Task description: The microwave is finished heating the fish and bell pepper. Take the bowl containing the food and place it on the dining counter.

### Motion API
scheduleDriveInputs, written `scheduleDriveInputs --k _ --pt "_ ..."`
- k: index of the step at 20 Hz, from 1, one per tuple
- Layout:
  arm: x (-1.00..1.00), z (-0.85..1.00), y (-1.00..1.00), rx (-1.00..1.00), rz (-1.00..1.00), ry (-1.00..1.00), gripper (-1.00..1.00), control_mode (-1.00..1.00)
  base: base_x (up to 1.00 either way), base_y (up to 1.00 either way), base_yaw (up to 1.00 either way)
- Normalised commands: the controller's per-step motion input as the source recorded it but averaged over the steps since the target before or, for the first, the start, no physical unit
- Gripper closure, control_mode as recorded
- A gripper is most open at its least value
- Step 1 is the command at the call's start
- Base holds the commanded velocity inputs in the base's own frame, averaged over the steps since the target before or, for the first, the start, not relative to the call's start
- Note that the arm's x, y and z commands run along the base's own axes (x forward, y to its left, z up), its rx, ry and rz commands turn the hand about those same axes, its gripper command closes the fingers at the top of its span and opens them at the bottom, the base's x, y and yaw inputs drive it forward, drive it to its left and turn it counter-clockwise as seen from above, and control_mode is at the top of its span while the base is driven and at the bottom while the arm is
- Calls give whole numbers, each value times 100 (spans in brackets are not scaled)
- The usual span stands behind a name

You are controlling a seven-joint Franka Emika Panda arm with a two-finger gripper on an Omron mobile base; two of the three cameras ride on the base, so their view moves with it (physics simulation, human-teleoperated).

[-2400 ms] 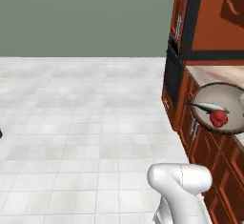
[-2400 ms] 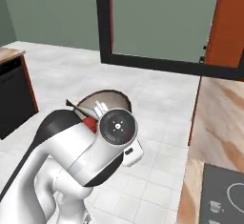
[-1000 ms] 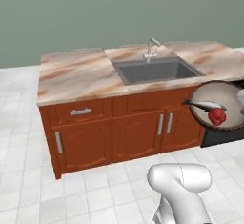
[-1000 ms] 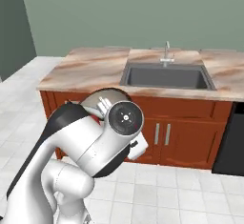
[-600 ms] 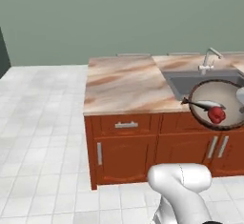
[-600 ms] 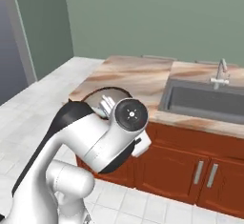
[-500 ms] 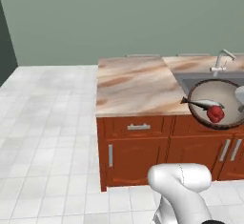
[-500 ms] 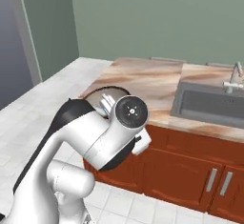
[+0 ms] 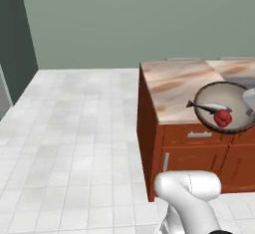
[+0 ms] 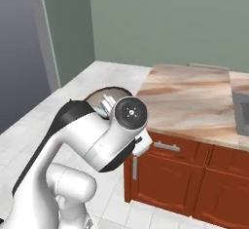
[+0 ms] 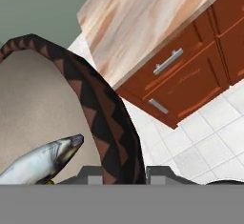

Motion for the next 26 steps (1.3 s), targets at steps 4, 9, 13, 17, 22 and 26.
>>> scheduleDriveInputs --k 4,9,13,17,22,26 --pt "0 0 0 0 0 0 100 100 99 100 -40" --pt "0 0 0 0 0 0 100 100 100 100 -53" --pt "0 0 0 0 0 0 100 100 100 100 -54" --pt "0 0 0 0 0 0 100 100 100 100 -53" --pt "0 0 0 0 0 0 100 100 100 100 -56" --pt "0 0 0 0 0 0 100 100 96 95 -64"
